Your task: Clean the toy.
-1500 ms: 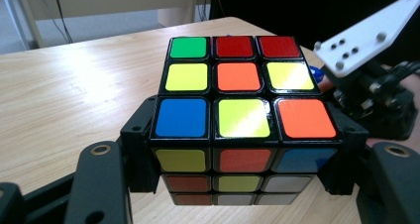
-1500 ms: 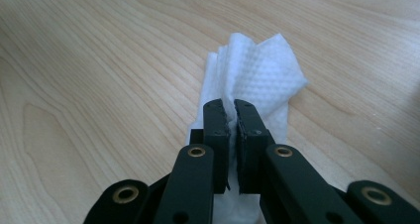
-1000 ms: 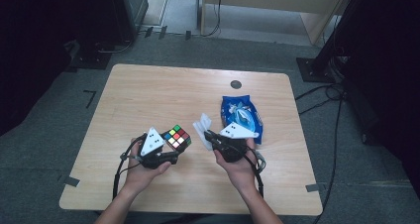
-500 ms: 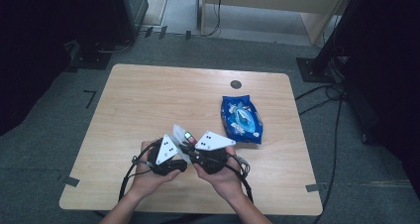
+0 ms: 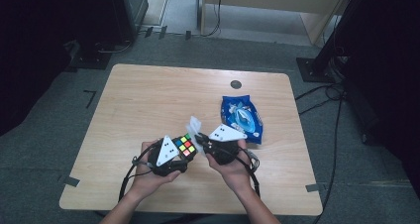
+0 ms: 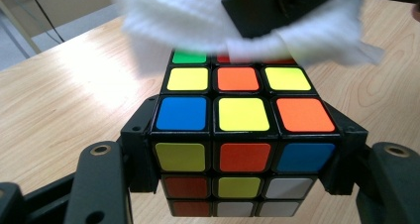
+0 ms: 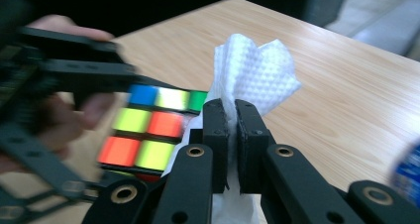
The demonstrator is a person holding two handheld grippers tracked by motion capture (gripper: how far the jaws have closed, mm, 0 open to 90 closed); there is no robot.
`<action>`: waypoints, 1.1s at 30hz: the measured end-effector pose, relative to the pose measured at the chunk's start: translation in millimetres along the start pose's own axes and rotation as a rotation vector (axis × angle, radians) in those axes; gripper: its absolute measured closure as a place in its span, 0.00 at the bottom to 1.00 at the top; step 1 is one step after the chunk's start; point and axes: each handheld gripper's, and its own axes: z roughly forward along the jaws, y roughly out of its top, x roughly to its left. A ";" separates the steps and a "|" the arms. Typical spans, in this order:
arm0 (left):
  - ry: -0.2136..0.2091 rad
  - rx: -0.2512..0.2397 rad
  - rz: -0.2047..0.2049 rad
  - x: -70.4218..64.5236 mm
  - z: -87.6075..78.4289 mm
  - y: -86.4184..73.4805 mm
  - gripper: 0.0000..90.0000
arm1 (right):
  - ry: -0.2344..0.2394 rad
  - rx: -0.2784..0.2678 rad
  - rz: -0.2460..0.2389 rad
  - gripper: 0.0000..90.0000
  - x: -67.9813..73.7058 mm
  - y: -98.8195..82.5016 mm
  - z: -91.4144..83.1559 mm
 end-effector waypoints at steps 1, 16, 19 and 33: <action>-0.001 -0.002 -0.001 0.8 -0.5 0.1 0.38 | -0.018 0.002 0.002 0.96 -3.2 -0.7 -0.7; -0.003 -0.003 0.016 -2.9 0.5 -0.1 0.38 | 0.150 -0.021 -0.103 0.96 45.8 14.1 -4.9; -0.005 -0.008 0.017 -2.3 -1.6 1.2 0.38 | 0.140 -0.005 -0.108 0.95 43.6 8.7 1.3; -0.002 -0.008 0.012 -0.6 -1.3 -0.1 0.38 | 0.065 -0.017 0.017 0.95 3.0 -1.1 -1.2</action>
